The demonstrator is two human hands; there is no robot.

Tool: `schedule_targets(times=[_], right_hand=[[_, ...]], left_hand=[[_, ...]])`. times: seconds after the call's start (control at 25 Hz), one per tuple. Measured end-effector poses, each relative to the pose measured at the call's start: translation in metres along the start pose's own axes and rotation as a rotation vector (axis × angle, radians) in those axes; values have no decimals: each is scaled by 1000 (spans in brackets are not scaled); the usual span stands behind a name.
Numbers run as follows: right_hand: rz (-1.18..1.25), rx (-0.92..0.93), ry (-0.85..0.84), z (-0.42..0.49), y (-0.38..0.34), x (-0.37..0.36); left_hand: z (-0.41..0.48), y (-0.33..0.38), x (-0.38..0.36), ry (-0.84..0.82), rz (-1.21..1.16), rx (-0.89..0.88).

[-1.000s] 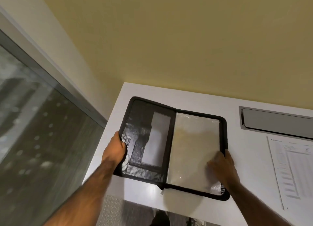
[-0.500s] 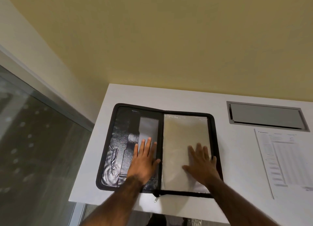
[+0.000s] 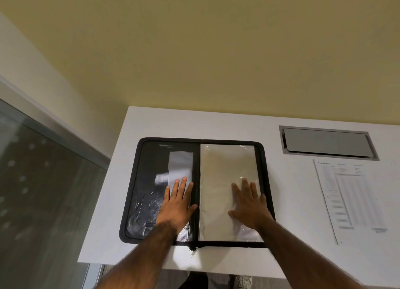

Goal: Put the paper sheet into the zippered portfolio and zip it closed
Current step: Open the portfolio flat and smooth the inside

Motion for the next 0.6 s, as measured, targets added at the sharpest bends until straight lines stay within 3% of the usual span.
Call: schedule_targets(times=[0.36,0.6], right_hand=[[-8,4,111,-24,26,13],[-11,37,219,-50,110,25]], left_hand=[[-1,39,21,22,53,-14],[22,143,23,48,-26,-98]])
Point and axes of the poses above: each hand's wrist, its own z-axis towards the middle knuckle, its own x-axis out of the back of the hand, y = z × x, the point moved 6 cm from there along z, towards the middle knuckle, and after that the axes turned 6 degrees about -z, right-handed, at the moved point
